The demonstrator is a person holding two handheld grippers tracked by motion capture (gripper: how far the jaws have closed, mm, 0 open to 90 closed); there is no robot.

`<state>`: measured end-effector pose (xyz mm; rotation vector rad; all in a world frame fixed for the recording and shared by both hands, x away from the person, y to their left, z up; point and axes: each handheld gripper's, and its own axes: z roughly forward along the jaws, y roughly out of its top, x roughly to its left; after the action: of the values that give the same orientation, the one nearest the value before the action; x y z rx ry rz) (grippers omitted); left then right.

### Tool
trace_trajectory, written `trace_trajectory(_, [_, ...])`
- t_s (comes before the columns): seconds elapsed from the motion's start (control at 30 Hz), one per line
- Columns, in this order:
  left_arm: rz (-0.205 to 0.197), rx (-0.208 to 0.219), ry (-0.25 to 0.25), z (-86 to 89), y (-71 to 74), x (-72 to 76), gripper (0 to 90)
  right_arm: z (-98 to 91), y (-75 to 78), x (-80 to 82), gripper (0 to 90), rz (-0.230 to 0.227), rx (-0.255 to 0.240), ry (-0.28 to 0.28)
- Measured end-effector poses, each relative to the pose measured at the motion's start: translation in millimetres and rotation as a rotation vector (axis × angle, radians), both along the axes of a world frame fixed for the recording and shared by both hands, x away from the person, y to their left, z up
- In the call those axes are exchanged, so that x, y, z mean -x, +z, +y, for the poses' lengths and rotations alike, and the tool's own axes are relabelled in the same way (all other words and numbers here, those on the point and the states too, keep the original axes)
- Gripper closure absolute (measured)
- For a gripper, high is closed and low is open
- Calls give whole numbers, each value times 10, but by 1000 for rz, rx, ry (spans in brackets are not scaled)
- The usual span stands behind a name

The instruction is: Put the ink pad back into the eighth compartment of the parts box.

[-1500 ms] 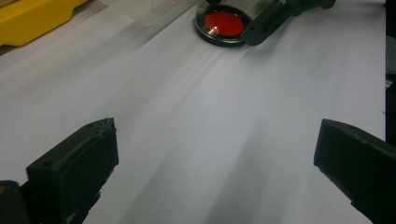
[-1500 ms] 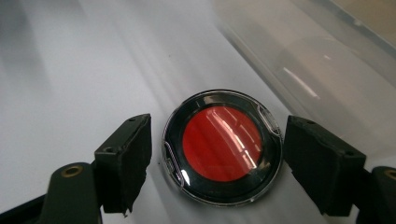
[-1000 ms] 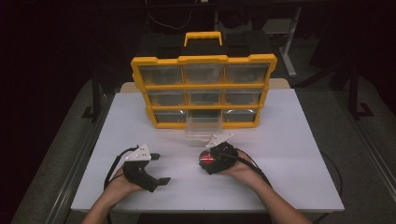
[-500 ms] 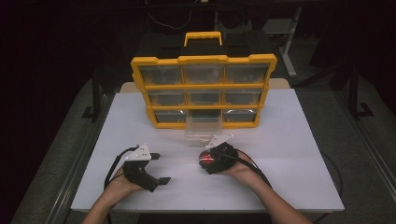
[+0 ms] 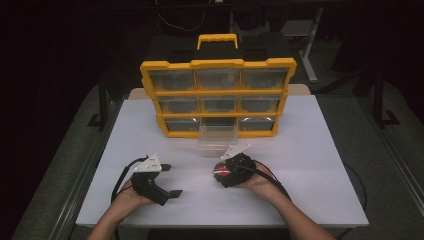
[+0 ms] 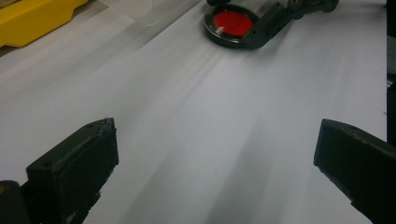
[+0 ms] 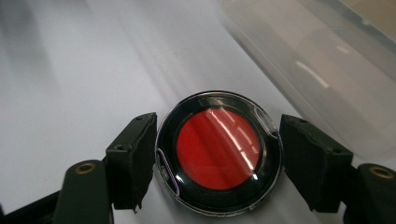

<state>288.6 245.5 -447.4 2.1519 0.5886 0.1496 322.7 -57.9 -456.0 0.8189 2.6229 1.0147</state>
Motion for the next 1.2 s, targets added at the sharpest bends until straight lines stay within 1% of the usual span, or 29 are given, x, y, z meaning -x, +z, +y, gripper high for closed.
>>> trace_trajectory(0.37, [12, -1, -8, 1, -3, -8, 0, -116, 68, 7, 287, 17, -9, -16])
trace_trajectory(0.67, [8, 0, -4, 8, -1, -6, 0, -266, 123, 1, 287, 23, -21, -29])
trace_trajectory(1.2, [8, 2, 2, 18, -7, -8, 0, -474, 186, -4, 287, 31, -3, -43])
